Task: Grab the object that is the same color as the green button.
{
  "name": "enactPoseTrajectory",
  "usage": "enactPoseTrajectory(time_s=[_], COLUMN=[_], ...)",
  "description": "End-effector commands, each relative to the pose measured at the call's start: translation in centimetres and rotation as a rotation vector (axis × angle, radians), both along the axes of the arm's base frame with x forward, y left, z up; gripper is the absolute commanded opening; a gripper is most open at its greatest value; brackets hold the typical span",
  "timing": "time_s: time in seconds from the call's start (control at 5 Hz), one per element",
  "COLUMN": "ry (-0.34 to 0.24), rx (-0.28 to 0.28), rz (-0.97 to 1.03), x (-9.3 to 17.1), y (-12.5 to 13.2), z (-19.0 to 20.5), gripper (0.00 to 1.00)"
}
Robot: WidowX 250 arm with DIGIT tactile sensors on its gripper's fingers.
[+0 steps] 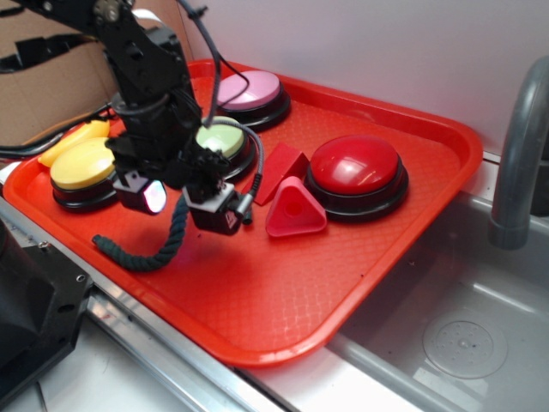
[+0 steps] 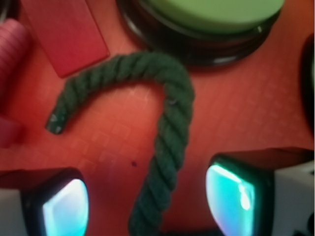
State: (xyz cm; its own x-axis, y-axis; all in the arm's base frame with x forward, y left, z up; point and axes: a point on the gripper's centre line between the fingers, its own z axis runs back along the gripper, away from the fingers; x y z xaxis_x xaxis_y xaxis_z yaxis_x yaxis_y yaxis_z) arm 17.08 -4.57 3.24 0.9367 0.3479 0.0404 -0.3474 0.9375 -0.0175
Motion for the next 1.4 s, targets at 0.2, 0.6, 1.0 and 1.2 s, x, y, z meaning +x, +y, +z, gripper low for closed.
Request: enactPoseTrajectory(time_s=[0.2,0.6,1.0,1.2], ry=[0.009,-0.001,-0.044,-0.060], rx=[-0.005,-0.032,-0.045,-0.049], rz=[0.075,-0.056,-0.100,-0.118], x=[0.6,1.2,0.9,0.6], y=[0.2,-0.1,0.1,0.0], z=[-0.9,4.2,10.3,12.9], gripper=[0.00,0.00,0.00,0.00])
